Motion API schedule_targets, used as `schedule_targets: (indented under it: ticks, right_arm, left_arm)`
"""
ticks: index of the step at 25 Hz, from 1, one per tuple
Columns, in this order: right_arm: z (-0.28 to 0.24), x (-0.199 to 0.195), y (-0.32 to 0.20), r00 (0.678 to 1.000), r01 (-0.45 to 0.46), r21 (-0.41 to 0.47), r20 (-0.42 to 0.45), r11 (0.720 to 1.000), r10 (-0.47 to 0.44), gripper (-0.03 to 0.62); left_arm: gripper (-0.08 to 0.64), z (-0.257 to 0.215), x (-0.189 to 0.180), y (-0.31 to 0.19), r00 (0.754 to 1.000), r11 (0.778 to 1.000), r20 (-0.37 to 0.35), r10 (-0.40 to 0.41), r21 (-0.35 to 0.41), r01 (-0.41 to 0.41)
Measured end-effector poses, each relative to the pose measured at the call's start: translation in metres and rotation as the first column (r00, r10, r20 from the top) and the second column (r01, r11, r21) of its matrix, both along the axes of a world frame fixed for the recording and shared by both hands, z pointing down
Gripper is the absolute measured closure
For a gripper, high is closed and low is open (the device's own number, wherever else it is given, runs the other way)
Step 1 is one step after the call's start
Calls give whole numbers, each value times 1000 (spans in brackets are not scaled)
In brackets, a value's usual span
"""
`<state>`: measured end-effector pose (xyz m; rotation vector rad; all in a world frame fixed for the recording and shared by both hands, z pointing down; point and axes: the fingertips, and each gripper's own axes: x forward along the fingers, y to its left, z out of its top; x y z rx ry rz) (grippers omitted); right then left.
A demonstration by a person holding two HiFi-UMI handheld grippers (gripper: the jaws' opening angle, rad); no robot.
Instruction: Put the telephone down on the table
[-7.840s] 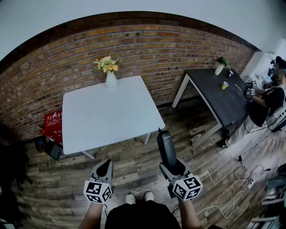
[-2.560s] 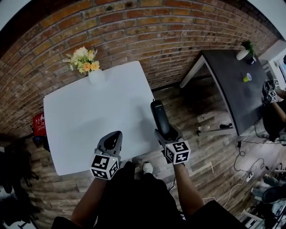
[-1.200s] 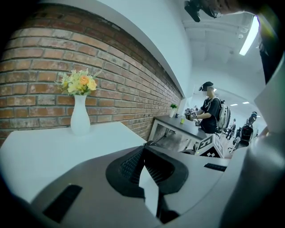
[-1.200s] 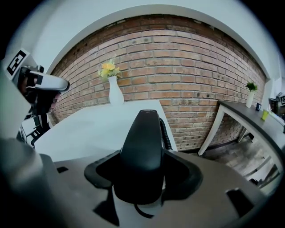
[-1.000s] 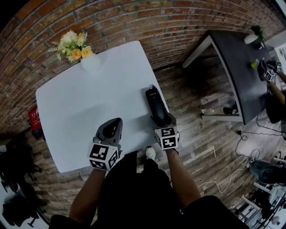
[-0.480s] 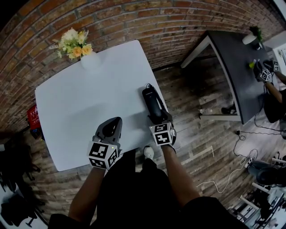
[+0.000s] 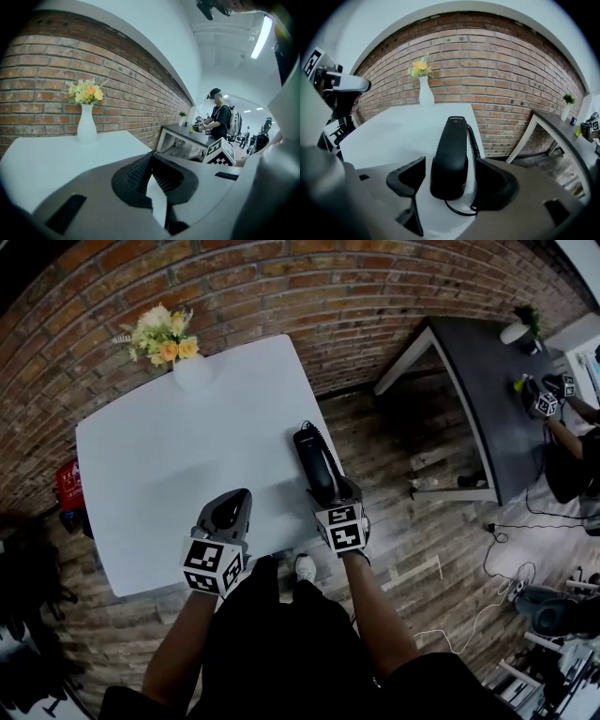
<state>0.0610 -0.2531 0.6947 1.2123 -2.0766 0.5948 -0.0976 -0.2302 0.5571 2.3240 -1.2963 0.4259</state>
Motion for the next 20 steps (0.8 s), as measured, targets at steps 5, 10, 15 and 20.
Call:
schedule_targets:
  ticks: [5, 10, 15, 20]
  right_arm:
    - [-38, 10, 10, 999, -19, 60, 52, 998, 16, 273]
    - [-74, 15, 24, 985, -33, 107, 172, 994, 14, 346]
    - [-106, 26, 42, 953, -56, 125, 304, 991, 15, 506]
    - [-138, 36, 64, 936, -21, 189, 349, 982, -47, 557]
  left_arm:
    - [546, -7, 8, 13, 1000, 1000, -6, -8, 17, 8]
    - [546, -15, 18, 28, 1000, 999, -10, -24, 41, 24]
    - [546, -27, 32, 48, 999, 996, -16, -50, 67, 51]
    - [546, -41, 46, 70, 996, 991, -20, -83, 99, 85]
